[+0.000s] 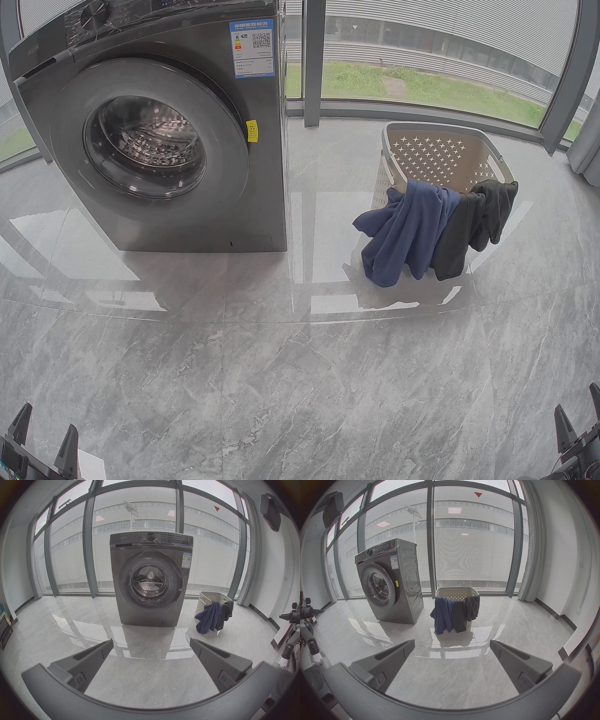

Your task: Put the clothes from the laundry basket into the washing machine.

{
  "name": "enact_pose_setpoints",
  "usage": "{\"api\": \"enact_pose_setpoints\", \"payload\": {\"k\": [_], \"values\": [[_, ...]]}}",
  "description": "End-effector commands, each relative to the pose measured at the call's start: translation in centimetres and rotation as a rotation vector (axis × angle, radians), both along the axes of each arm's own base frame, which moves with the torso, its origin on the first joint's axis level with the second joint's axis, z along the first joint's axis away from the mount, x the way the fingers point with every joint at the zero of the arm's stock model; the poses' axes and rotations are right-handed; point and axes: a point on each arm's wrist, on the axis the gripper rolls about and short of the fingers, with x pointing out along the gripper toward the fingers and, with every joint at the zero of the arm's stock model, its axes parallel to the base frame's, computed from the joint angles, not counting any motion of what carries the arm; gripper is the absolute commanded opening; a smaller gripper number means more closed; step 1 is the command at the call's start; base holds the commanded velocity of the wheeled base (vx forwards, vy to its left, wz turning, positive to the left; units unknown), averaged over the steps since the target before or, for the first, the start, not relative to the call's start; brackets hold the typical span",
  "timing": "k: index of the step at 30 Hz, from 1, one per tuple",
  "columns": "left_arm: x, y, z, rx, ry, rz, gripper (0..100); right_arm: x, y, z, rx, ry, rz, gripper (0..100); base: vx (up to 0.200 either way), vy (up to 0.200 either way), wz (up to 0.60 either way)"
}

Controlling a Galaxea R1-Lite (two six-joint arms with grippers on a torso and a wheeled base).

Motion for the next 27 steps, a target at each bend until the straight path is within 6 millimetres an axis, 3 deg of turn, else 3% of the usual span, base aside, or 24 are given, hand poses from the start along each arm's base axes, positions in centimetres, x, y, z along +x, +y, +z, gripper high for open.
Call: {"api": "enact_pose_setpoints", "payload": {"k": [1,27], "values": [[0.04,0.00,-0.47,0.000,0.005,0.001,100,0.09,0.00,-0.45,0.000,0.012,0.001,100,0.000,-0.200,0.00],[0.04,0.00,-0.47,0.000,0.005,0.001,100,0.09,0.00,-0.45,0.001,0.012,0.001,100,0.000,-0.200,0.00]]}}
